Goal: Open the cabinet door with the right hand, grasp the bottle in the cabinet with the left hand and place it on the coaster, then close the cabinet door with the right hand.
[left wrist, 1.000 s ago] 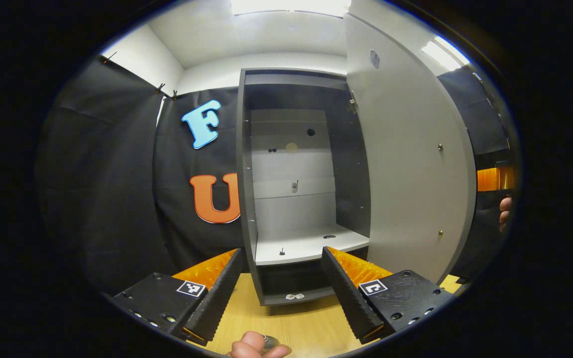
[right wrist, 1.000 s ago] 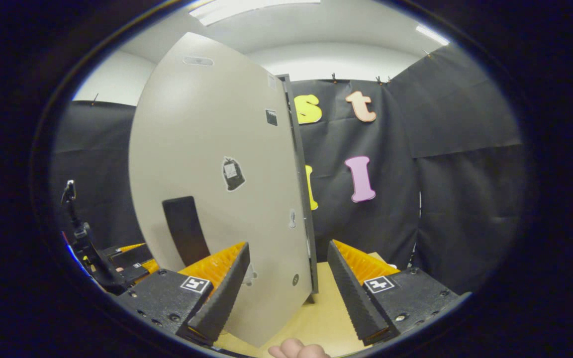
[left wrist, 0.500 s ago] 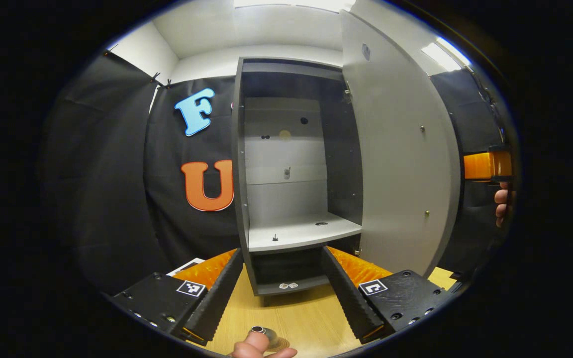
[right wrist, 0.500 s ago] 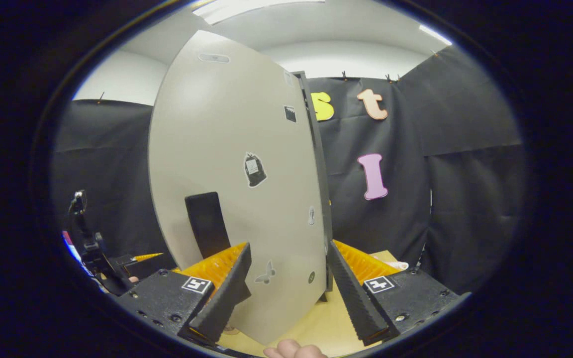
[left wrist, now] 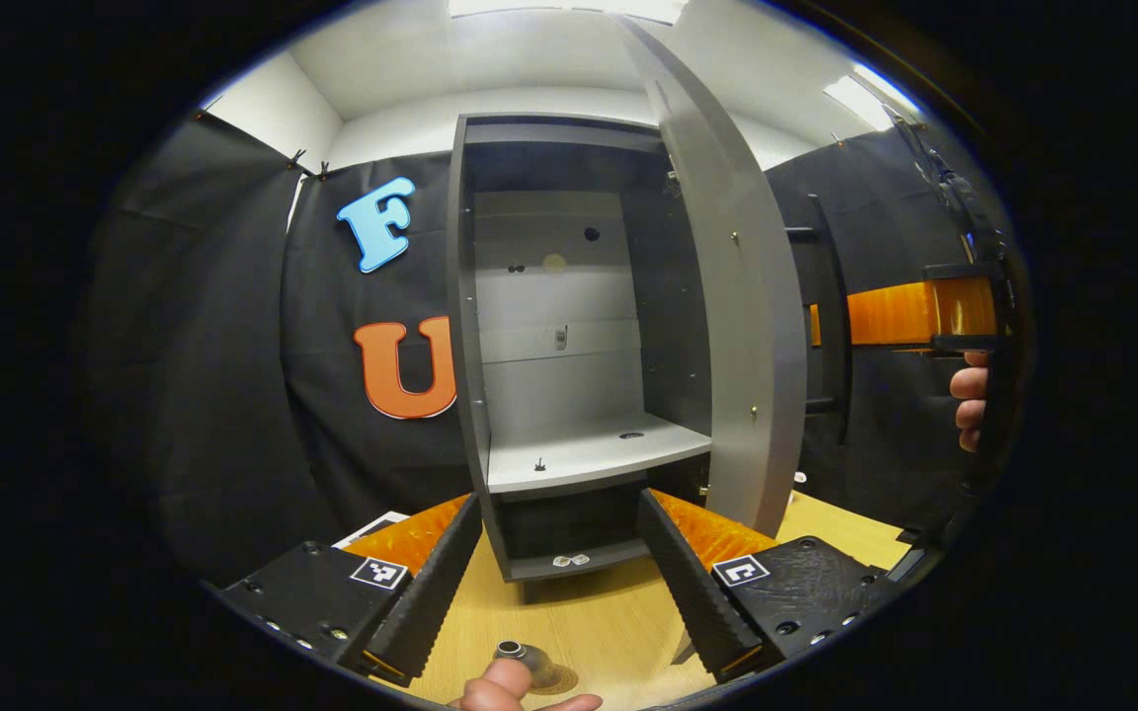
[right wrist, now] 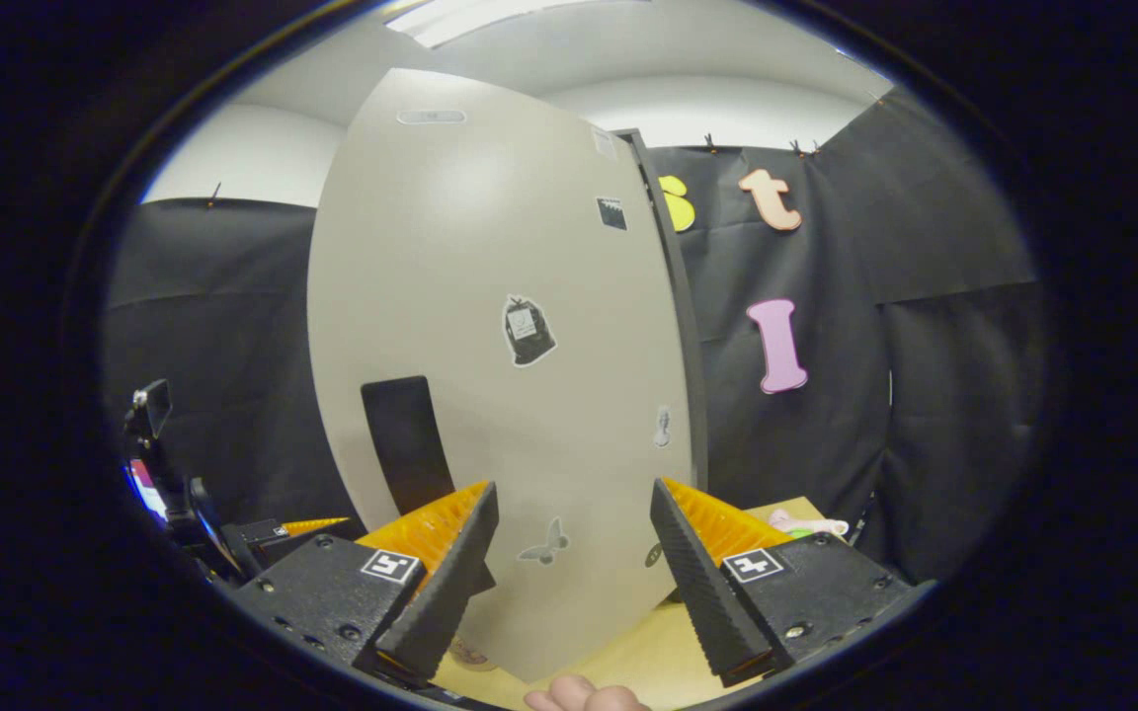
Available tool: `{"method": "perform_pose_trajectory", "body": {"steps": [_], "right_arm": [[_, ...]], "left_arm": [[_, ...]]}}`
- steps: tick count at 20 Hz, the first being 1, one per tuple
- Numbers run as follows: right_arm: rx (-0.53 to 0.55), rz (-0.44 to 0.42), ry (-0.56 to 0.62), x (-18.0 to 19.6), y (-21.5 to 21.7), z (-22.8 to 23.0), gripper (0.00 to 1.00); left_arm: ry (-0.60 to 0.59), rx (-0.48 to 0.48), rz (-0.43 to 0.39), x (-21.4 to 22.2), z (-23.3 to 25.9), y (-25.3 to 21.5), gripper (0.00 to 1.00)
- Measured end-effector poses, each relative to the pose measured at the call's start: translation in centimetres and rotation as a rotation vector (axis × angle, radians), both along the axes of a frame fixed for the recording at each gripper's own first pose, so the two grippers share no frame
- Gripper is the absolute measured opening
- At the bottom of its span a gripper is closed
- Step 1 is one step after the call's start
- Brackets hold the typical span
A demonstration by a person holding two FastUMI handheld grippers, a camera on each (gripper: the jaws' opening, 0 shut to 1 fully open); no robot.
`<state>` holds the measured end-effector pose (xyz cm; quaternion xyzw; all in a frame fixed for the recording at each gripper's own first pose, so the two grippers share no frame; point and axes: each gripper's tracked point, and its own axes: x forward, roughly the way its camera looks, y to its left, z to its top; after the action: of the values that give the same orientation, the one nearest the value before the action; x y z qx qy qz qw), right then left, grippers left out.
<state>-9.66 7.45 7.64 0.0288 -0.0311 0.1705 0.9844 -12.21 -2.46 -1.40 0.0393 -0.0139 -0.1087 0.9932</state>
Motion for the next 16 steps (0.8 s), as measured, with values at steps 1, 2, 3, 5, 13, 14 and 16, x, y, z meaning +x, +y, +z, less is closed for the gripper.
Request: {"method": "perform_pose_trajectory", "body": {"steps": [1,2,3,5,13,14,16], "right_arm": [[0.002,0.011,0.004,0.3,0.4,-0.2,0.96],[0.003,0.023,0.008,0.4,0.9,-0.5,0.96],[0.001,0.032,0.009,0.8,1.2,-0.9,0.97],[-0.020,0.039,0.024,2.0,1.3,-1.9,0.97],[-0.020,0.123,0.111,7.5,3.9,-5.0,0.97],[-0.017,0.140,0.116,8.0,4.4,-5.0,0.96],[-0.016,0.172,0.122,8.7,5.5,-5.2,0.96]], "left_arm": [[0.001,0.005,0.009,-0.1,-0.1,0.4,0.96],[0.002,0.011,0.020,-0.1,-0.2,0.9,0.96],[0.005,0.014,0.035,-0.1,-0.4,1.5,0.96],[0.028,0.011,0.058,0.1,-1.1,2.3,0.96],[0.070,0.027,0.198,-0.9,-2.5,6.2,0.96],[0.075,0.028,0.220,-1.2,-2.7,6.6,0.96],[0.087,0.028,0.260,-1.7,-2.9,7.8,0.96]]}}
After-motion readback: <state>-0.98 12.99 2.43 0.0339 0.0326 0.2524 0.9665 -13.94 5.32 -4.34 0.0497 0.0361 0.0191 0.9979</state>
